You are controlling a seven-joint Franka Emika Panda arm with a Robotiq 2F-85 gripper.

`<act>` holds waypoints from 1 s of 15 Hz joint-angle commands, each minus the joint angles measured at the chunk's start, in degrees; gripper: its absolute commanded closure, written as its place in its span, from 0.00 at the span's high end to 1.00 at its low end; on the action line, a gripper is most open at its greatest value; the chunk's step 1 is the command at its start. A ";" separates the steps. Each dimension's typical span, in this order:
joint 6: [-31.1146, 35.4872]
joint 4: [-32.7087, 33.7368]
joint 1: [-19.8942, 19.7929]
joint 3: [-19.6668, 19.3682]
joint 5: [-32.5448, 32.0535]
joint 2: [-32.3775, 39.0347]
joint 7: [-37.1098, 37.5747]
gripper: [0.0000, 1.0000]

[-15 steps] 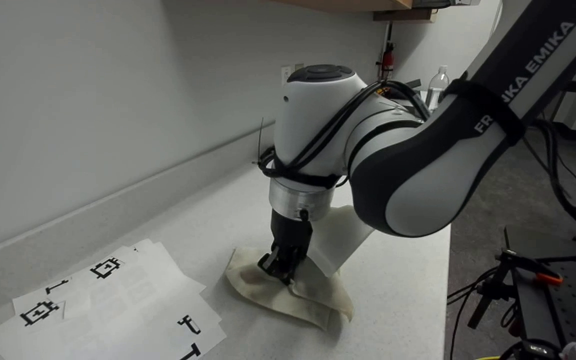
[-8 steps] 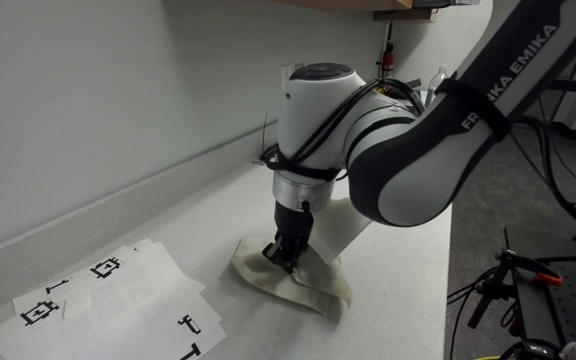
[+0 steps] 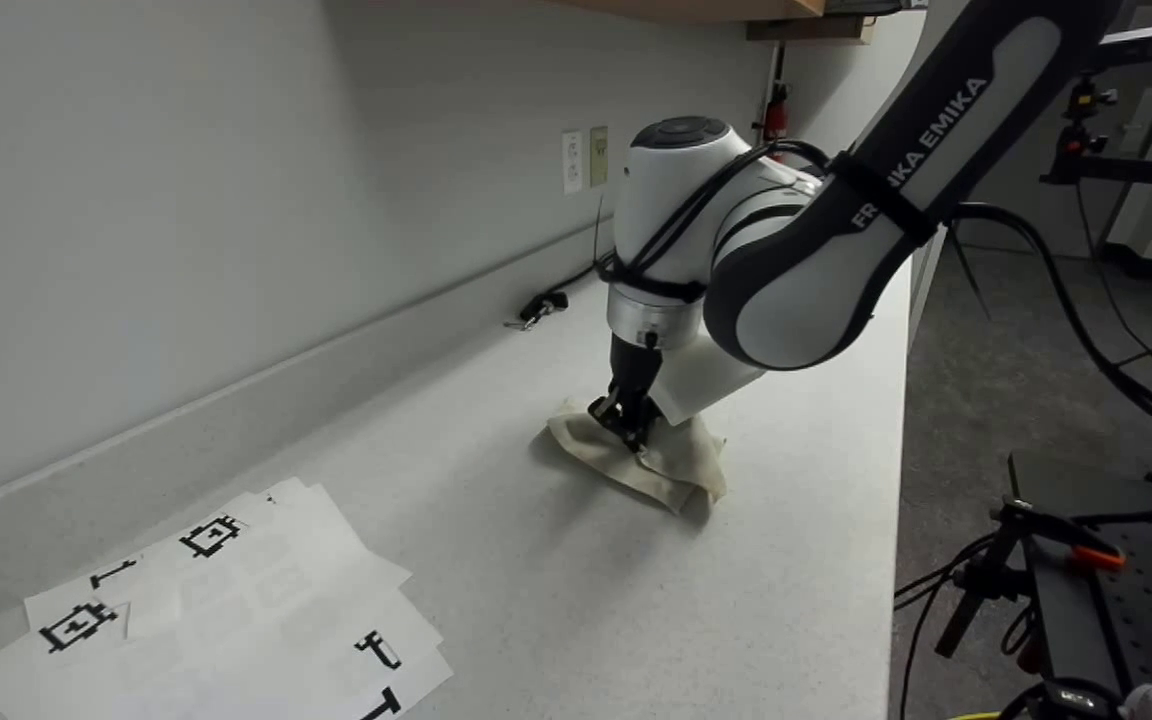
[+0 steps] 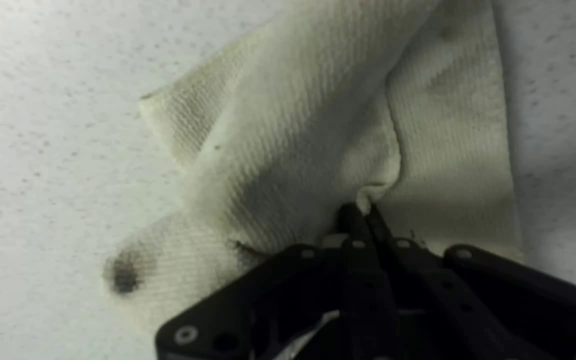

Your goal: Use the white cloth to wipe the table

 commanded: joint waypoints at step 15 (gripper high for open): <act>-1.16 -4.86 2.54 6.58 -0.40 -3.82 4.26 0.01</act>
